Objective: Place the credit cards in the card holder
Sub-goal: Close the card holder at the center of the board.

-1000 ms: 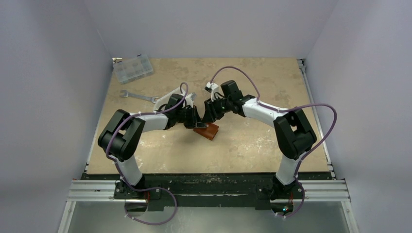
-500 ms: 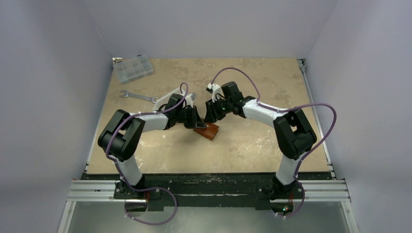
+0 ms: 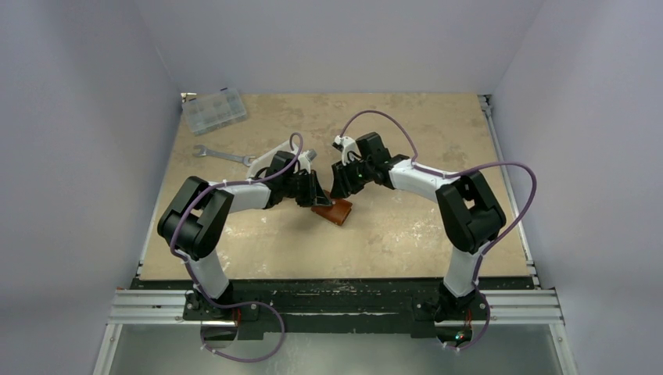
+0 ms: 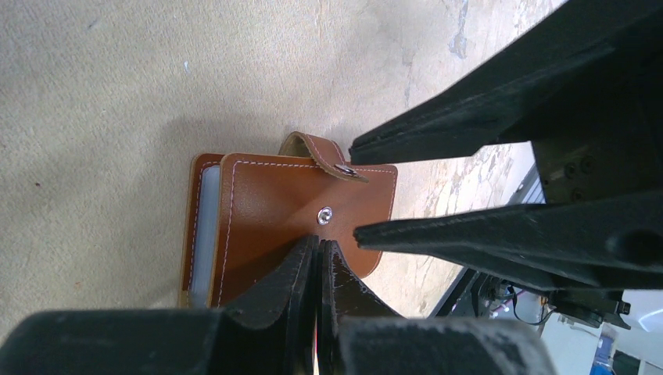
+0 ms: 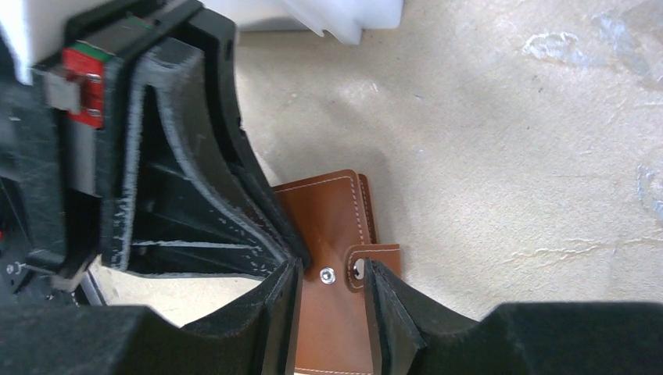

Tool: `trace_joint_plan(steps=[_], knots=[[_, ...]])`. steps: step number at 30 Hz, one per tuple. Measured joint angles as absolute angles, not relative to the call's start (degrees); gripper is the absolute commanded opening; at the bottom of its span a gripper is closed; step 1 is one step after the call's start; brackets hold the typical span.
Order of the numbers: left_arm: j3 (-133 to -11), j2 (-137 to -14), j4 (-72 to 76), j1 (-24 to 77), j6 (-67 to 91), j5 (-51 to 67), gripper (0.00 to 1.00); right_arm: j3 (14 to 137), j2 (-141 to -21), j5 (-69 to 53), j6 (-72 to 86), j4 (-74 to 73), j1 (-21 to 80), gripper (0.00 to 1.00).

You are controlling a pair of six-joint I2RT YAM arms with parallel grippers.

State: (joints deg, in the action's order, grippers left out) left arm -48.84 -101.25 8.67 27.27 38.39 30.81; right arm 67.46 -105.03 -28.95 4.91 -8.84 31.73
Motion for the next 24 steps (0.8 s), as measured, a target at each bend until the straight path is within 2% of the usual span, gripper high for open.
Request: trace_joint_plan(steps=[6, 17, 19, 21, 24], knots=[[-48.8, -101.3, 8.7, 27.3, 38.4, 30.8, 0.0, 67.5, -106.6, -27.9, 4.9, -9.2, 31.4, 0.41], [-48.8, -101.2, 8.7, 27.3, 38.4, 30.8, 0.0, 67.5, -106.7, -28.0, 5.0, -9.2, 30.9, 0.2], [-48.8, -101.2, 8.7, 27.3, 38.4, 30.8, 0.0, 67.5, -106.7, -28.0, 5.0, -9.1, 30.7, 0.13], [-48.8, -101.2, 8.7, 27.3, 38.4, 30.8, 0.0, 67.5, -106.7, -28.1, 5.1, -8.9, 30.5, 0.01], [-48.8, -101.2, 8.7, 27.3, 38.4, 30.7, 0.0, 67.5, -106.9, -28.9, 5.3, -8.4, 30.1, 0.0]])
